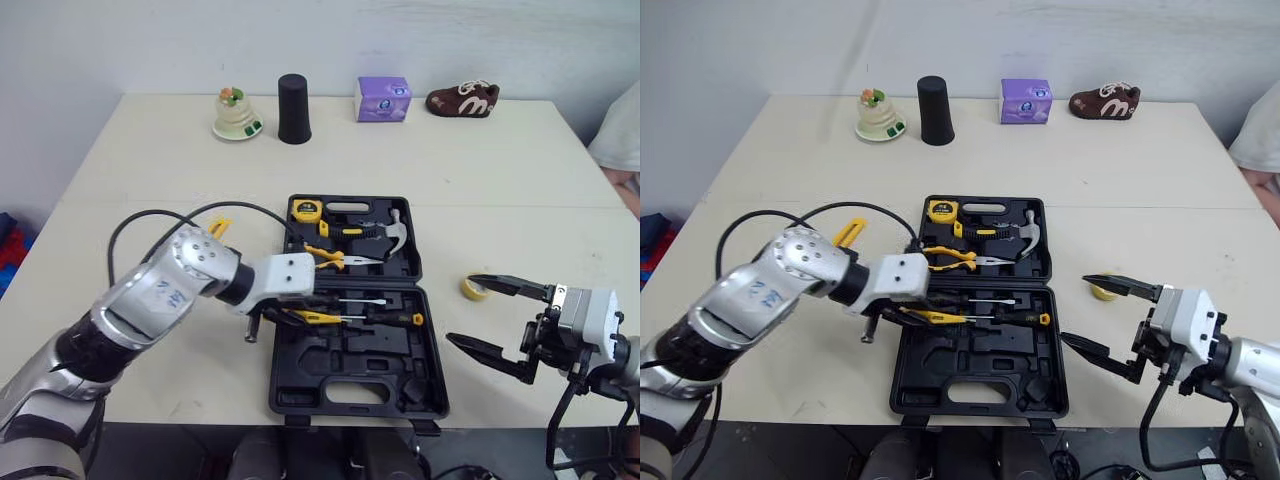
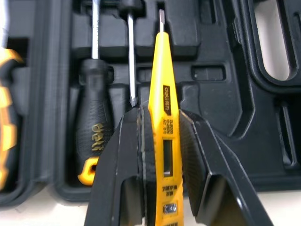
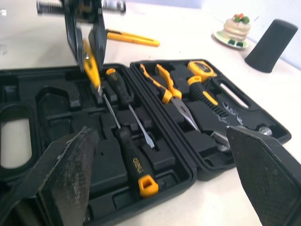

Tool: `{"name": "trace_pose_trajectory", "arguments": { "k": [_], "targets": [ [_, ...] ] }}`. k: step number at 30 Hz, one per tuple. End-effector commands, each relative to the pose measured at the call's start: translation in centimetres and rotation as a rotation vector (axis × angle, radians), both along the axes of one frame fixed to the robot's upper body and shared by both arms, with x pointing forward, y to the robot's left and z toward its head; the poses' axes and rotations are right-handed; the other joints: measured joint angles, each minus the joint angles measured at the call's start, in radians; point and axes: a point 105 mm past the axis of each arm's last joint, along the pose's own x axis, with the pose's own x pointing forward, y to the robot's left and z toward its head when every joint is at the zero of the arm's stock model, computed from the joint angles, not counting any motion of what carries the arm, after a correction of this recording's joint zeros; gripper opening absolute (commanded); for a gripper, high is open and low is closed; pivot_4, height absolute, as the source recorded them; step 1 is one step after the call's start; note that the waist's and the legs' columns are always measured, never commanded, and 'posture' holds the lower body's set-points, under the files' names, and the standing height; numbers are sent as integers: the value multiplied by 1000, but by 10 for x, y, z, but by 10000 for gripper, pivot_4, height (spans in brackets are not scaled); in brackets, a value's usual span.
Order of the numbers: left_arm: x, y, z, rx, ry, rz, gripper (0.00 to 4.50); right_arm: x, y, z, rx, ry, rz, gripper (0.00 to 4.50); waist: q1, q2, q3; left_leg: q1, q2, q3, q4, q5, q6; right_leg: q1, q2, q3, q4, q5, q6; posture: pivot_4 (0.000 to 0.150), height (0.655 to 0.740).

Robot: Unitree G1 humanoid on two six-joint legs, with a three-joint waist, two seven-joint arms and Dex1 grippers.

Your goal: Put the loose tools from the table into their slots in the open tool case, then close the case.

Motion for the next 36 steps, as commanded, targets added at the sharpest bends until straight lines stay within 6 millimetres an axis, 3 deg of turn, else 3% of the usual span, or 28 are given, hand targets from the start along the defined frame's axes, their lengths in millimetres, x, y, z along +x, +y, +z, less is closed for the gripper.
{"name": "trace_pose_trajectory", "arguments": {
  "k": [1,13,22,29,32,36],
  "targets": [
    [0,-18,-3,16,-39,-29,4267,-10,0,6,-8,-38,-12,45000,2,0,0,0,0,0,0,0,0,0,0,0,0,0,0,1500,7400],
    [0,-26,-27,44,4,25,4267,-19,1,0,-3,-33,-27,45000,-1,0,0,1,0,-2,2,0,-1,0,-1,0,5,-2,-1,1500,7400],
    [1,-28,-30,33,30,57,4266,-17,4,0,-1,-35,-18,45000,0,0,0,1,0,-2,2,1,1,1,-2,0,6,-2,-1,1500,7400],
    [-2,-33,-16,-70,39,-18,36896,-14,7,-1,4,-34,-9,45000,0,0,0,1,0,-3,2,2,1,1,-4,-1,7,-2,-1,1500,7400],
    [-2,-34,-1,-164,39,-70,36896,-12,9,-1,6,-35,-6,45000,1,0,0,1,0,-3,3,2,2,1,-5,-1,7,-2,0,1500,7400],
    [3,-33,17,-290,-84,-175,36896,-10,9,0,7,-38,-5,45000,0,0,0,1,0,-3,2,2,2,1,-5,-2,7,-2,0,1500,7400]
  ]
}}
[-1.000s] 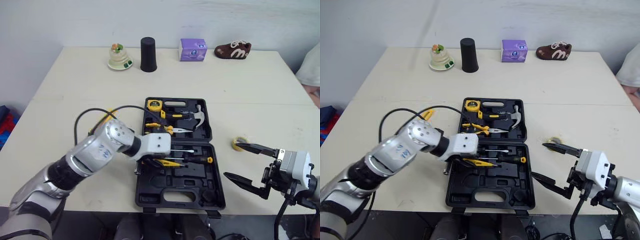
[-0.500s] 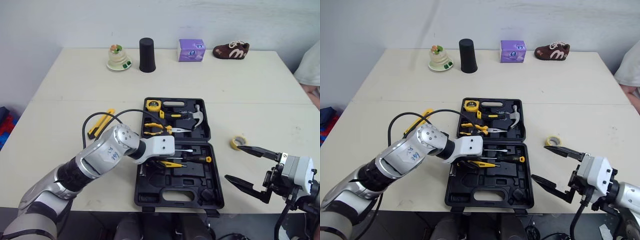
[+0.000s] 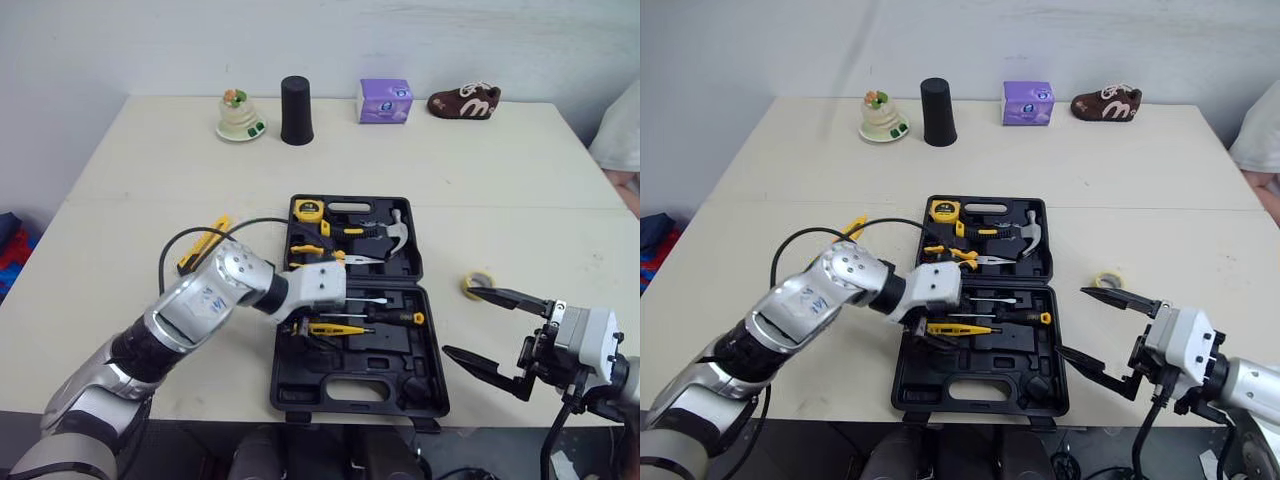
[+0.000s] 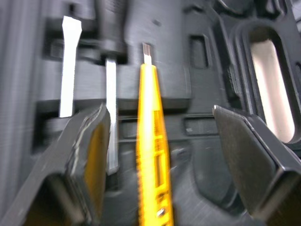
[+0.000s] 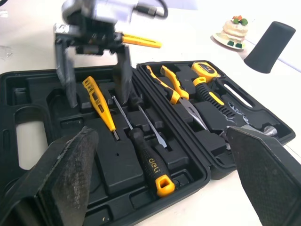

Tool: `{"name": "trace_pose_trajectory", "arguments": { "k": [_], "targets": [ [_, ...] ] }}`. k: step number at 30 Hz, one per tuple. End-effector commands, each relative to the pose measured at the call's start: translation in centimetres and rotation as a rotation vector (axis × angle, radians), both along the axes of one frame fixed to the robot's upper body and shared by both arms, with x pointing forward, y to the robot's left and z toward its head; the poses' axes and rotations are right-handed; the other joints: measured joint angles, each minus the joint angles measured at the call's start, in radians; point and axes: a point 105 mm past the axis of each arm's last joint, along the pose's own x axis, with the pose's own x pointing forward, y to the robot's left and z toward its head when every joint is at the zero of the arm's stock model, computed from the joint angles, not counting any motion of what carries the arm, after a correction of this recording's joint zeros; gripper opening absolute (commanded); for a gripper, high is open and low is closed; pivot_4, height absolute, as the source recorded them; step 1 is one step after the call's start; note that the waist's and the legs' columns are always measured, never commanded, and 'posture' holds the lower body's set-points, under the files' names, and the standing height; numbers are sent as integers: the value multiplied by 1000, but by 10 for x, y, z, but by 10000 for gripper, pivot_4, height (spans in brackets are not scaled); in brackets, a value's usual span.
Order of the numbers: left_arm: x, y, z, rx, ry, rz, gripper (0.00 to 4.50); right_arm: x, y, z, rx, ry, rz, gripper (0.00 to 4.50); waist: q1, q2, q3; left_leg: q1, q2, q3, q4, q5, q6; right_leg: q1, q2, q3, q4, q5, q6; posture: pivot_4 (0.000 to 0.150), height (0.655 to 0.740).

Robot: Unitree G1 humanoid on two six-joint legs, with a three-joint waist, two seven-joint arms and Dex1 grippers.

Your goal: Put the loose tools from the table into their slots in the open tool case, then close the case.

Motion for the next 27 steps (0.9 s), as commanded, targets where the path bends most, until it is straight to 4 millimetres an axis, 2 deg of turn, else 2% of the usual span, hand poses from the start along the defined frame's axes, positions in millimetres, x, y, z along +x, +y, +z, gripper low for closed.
{"name": "trace_pose_trajectory", "arguments": {
  "k": [1,3,6,12,19,27],
  "targets": [
    [0,-2,22,-177,-98,-95,36896,0,3,5,-2,-25,9,45000,0,0,0,0,0,0,0,0,0,0,0,0,0,0,0,1500,7400],
    [-4,2,27,-296,-87,-155,36896,1,3,5,-1,-25,8,45000,0,0,0,0,0,0,0,0,0,0,0,0,0,0,0,1500,7400],
    [-4,14,19,-425,-54,-139,28881,2,4,5,3,-26,7,45000,-3,0,0,0,0,0,0,0,0,0,0,0,0,0,0,1500,7400],
    [-3,18,-18,-447,-48,-105,1774,5,6,4,11,-24,7,45000,0,0,0,0,1,0,1,0,0,1,0,-1,1,0,0,1500,7400],
    [7,17,-57,-382,25,36,785,6,4,4,3,-21,11,45000,3,0,0,0,0,0,1,-1,2,1,-1,-1,0,0,1,1500,7400],
    [-3,24,-89,-182,85,21,785,6,3,5,-6,-14,13,45000,-4,3,-4,7,1,0,-2,-4,6,6,-1,-1,-1,0,1,1500,7400]
  ]
}}
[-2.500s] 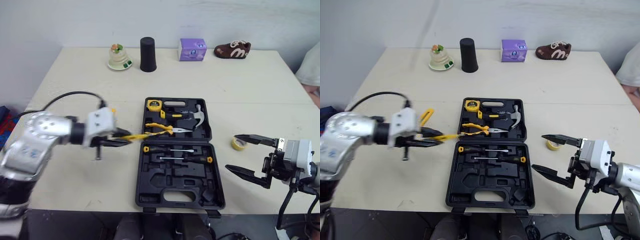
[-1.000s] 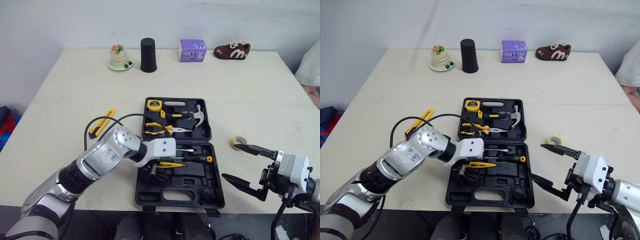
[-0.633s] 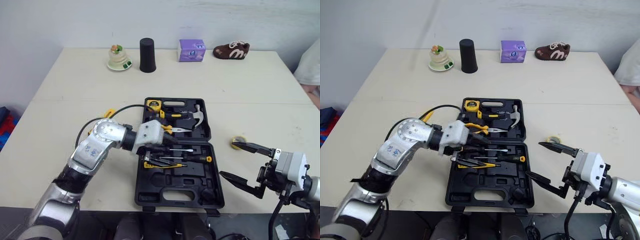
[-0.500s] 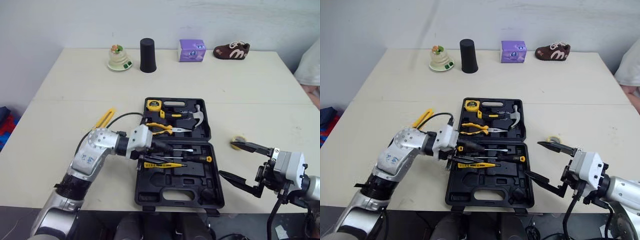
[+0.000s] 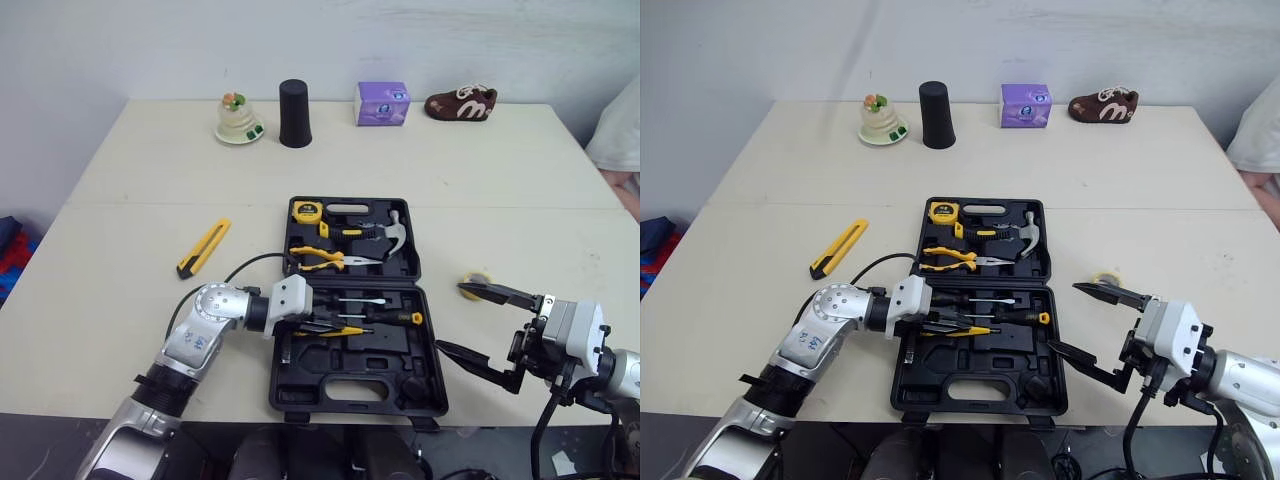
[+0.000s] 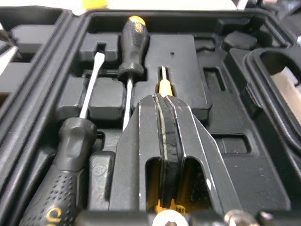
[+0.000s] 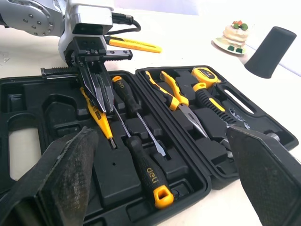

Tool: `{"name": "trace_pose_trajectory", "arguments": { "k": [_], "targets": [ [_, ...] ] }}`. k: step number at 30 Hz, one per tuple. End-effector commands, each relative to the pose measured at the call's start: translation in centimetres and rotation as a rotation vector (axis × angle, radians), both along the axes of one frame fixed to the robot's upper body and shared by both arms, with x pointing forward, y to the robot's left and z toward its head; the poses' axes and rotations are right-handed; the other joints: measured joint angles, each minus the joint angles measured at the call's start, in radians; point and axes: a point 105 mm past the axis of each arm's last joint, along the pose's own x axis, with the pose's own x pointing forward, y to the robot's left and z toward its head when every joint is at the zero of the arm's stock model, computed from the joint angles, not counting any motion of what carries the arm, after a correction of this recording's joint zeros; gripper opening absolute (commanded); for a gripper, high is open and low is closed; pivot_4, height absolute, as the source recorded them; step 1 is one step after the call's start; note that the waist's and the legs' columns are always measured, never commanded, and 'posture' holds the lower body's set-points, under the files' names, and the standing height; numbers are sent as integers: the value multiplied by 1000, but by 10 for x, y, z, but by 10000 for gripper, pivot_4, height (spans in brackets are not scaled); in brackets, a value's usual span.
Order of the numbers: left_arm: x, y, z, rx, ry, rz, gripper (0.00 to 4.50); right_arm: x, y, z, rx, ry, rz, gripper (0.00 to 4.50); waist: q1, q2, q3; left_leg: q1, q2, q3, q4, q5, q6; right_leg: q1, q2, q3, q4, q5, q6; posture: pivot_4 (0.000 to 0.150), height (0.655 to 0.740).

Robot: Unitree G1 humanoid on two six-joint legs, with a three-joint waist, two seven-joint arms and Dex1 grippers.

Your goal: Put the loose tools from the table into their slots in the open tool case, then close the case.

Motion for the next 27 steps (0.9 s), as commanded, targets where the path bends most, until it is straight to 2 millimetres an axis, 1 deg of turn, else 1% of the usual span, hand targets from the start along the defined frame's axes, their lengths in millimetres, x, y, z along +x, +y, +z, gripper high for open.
{"name": "trace_pose_trajectory", "arguments": {
  "k": [1,2,4,6,8,10,13,15,16,17,18,19,20,21,22,23,24,25,27],
  "targets": [
    [-8,13,-38,190,79,6,785,0,-2,7,-15,-21,4,45000,0,0,-1,1,0,0,0,0,0,0,0,0,0,0,0,1500,7400],
    [-8,16,-42,227,76,14,785,0,-2,7,-17,-21,4,45000,0,1,-2,1,1,0,0,0,-1,1,0,0,0,0,0,1500,7400],
    [-1,21,-49,269,103,93,785,0,-3,8,-20,-22,3,45000,0,3,-4,2,1,-1,-1,0,-1,2,0,0,-1,0,-1,1500,7400],
    [4,22,-50,278,108,134,785,1,-4,9,-23,-24,4,45000,1,4,-5,7,1,0,-2,-1,-1,7,0,0,-3,-1,-1,1500,7400],
    [3,22,-51,299,114,126,785,3,-4,10,-26,-27,5,45000,1,3,-8,12,2,0,-2,-3,0,12,-1,0,-4,-1,-1,1500,7400],
    [0,18,-45,276,97,78,785,5,-4,11,-28,-31,4,45000,1,3,-13,12,2,-1,-2,-3,0,12,-1,0,-4,-1,-1,1500,7400],
    [3,9,-19,131,36,46,785,7,-9,13,-35,-34,-9,45000,2,2,-15,12,3,-1,-3,-4,0,12,-2,0,-4,-1,-2,1500,7400],
    [4,7,4,13,5,33,785,7,-17,14,-34,-30,-37,45000,2,2,-15,11,3,-1,-3,-4,-1,11,-2,0,-4,-2,-3,1500,7400],
    [4,12,23,-62,-29,27,785,5,-32,11,-19,-7,-86,45000,2,2,-14,10,3,-1,-3,-4,-1,10,-2,0,-4,-2,-3,1500,7400],
    [3,16,35,-109,-53,20,785,2,-43,9,-8,10,-121,45000,3,1,-14,8,4,-1,-3,-4,-1,8,-2,0,-4,-2,-3,1500,7400],
    [4,26,49,-168,-68,39,785,-3,-62,4,-13,37,-182,45000,4,0,-13,7,4,-1,-3,-4,-1,7,-2,-1,-4,-2,-3,1500,7400],
    [4,36,58,-198,-49,61,3430,-7,-81,-1,-24,49,-247,45000,7,0,-13,5,4,-2,-3,-4,-1,7,-1,-1,-5,-2,-3,1500,7400],
    [4,43,62,-211,-28,74,6471,-11,-92,-4,-35,55,-285,45000,8,0,-13,4,4,-3,-3,-4,-1,7,-1,-2,-6,-2,-3,1500,7400],
    [6,59,65,-209,-43,143,10633,-15,-115,-7,-67,36,-367,45000,7,1,-13,3,4,-3,-3,-5,-1,6,-1,-3,-8,-2,-3,1500,7400],
    [8,70,66,-202,-56,190,15304,-17,-129,-8,-90,21,-416,45000,7,1,-13,3,4,-3,-3,-5,-1,6,-1,-3,-8,-2,-3,1500,7400],
    [12,87,65,-195,-70,275,16682,-20,-144,-8,-100,3,-475,45000,1,1,-12,3,4,-3,-2,-6,0,7,-2,-3,-9,-2,-3,1500,7400],
    [14,104,63,-178,-86,350,22023,-21,-158,-7,-95,-15,-531,45000,0,2,-12,3,3,-1,-3,-6,1,7,-3,-2,-10,-1,-2,1500,7400],
    [16,121,60,-157,-94,420,24134,-22,-170,-6,-85,-35,-583,45000,-3,2,-12,3,3,0,-3,-7,1,7,-3,-2,-11,-1,-2,1500,7400],
    [22,175,55,-103,-134,655,32463,-28,-201,-7,-69,-55,-728,45000,-9,2,-11,5,4,1,-3,-8,1,7,-3,-1,-12,-1,-2,1500,7400]
  ]
}}
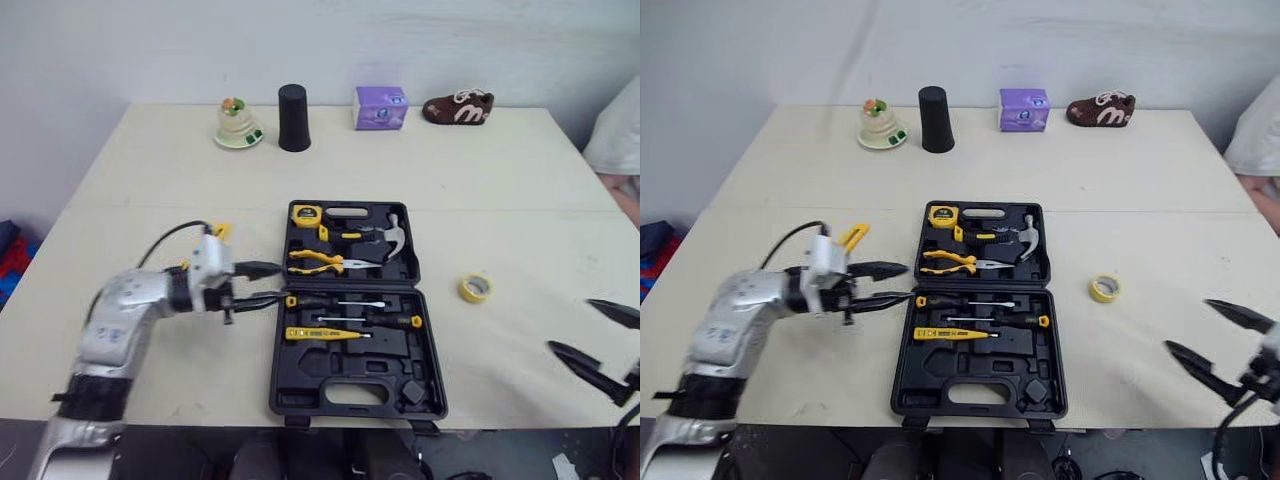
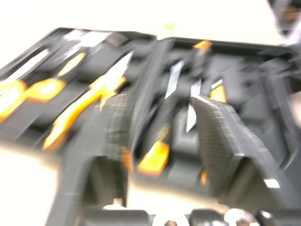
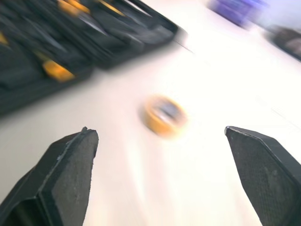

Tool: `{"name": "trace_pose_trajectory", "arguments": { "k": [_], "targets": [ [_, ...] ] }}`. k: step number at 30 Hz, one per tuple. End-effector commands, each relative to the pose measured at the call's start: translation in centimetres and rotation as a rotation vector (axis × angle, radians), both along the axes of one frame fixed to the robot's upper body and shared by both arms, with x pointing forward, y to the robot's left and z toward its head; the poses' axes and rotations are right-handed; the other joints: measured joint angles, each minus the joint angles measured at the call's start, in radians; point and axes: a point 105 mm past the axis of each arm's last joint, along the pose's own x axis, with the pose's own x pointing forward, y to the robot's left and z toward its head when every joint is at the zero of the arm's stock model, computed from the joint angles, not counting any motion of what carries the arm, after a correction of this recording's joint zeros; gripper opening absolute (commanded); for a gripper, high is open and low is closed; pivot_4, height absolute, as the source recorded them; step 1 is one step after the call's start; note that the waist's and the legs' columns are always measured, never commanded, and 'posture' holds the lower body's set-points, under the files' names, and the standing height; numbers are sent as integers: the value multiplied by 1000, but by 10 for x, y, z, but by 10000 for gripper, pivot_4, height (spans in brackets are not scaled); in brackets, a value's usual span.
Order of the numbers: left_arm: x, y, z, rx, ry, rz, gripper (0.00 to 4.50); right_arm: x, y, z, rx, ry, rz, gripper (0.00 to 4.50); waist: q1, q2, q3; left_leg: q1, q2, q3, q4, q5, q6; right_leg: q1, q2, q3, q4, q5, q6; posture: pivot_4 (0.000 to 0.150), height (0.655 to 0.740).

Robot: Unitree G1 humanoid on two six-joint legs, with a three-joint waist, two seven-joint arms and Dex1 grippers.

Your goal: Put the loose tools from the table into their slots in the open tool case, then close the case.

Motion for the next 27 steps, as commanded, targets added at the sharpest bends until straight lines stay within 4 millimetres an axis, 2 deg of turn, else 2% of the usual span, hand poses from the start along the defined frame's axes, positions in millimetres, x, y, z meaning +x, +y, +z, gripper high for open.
{"name": "trace_pose_trajectory", "arguments": {
  "k": [1,3,7,11,15,18,23,27],
  "targets": [
    [9,85,3,55,-59,376,36774,-14,-49,6,-27,-78,-224,45000,-3,-1,1,1,0,0,0,0,0,0,0,0,0,0,-1,1500,7400],
    [3,122,4,87,-91,507,44290,-25,-65,-5,-15,-52,-307,45000,0,-2,4,1,2,-1,0,0,-1,0,1,-1,0,-1,-2,1500,7400],
    [-23,194,3,115,-118,798,44290,-52,-96,-20,-29,-12,-473,45000,5,1,5,1,3,-1,-3,-4,-5,-1,-1,-1,-1,-3,-5,1500,7400],
    [-55,251,-7,107,-83,1062,44290,-65,-115,-25,-44,-14,-582,45000,5,5,5,1,3,0,-4,-9,-8,-1,-2,-1,-5,-3,-5,1500,7400],
    [-79,285,-13,83,-64,1239,44290,-64,-119,-28,-48,-21,-608,45000,4,5,5,1,3,0,-5,-10,-9,-1,-3,-1,-6,-3,-5,1500,7400],
    [-82,286,-12,16,-54,1245,44290,-57,-117,-31,-49,-27,-596,45000,3,5,5,2,3,0,-6,-10,-9,-1,-3,-1,-6,-3,-5,1500,7400],
    [-68,263,-4,-16,-51,1131,44290,-37,-109,-31,-23,-63,-556,45000,3,5,5,3,3,0,-8,-10,-10,-1,-3,-1,-6,-3,-5,1500,7400],
    [-42,227,12,-37,-62,984,44290,-5,-77,-19,55,-143,-402,45000,5,7,5,4,2,1,-12,-8,-11,-1,-3,-1,-6,-3,-6,1500,7400]
  ]
}}
